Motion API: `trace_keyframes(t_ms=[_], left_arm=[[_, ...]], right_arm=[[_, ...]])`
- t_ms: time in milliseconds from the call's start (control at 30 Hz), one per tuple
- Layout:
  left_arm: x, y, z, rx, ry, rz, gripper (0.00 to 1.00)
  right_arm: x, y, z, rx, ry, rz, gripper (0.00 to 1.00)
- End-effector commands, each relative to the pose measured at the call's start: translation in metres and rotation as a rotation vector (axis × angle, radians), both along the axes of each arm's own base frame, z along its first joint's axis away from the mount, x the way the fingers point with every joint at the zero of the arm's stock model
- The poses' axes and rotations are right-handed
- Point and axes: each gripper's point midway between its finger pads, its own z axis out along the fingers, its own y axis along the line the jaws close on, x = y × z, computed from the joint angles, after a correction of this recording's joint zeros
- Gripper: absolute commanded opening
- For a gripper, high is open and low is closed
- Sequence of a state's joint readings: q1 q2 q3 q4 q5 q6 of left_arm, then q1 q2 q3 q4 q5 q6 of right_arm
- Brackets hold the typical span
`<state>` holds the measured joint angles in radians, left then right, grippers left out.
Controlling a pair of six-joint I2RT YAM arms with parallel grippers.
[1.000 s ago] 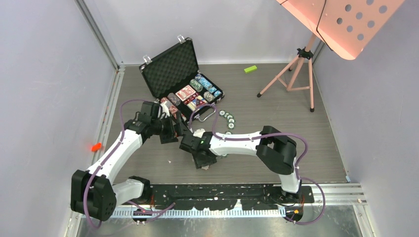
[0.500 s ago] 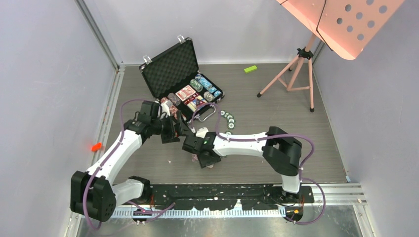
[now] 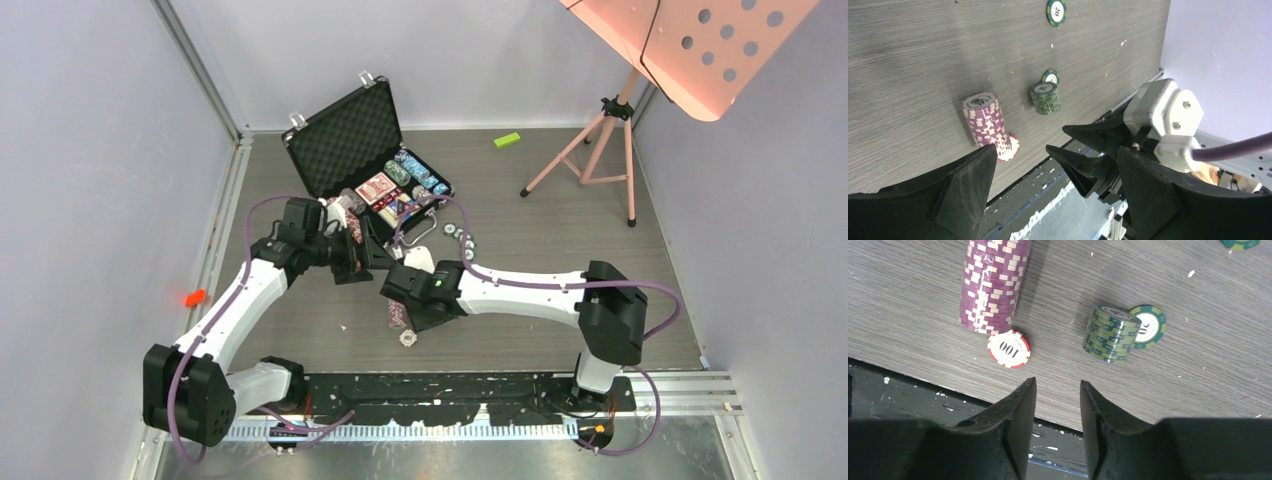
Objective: Pack up texas hold em set
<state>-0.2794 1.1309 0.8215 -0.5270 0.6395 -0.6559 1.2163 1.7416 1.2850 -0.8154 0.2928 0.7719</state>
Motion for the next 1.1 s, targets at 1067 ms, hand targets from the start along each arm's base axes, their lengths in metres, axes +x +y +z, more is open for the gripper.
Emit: trace_keyframes(t_ms=[1067], left_arm=[[0.036,0.058,0.005,0.098,-0.099,0.254,0.97]], right_arm=[[-0.005,0.053,-0.052,-0.030,-0.054,0.123,0.71]])
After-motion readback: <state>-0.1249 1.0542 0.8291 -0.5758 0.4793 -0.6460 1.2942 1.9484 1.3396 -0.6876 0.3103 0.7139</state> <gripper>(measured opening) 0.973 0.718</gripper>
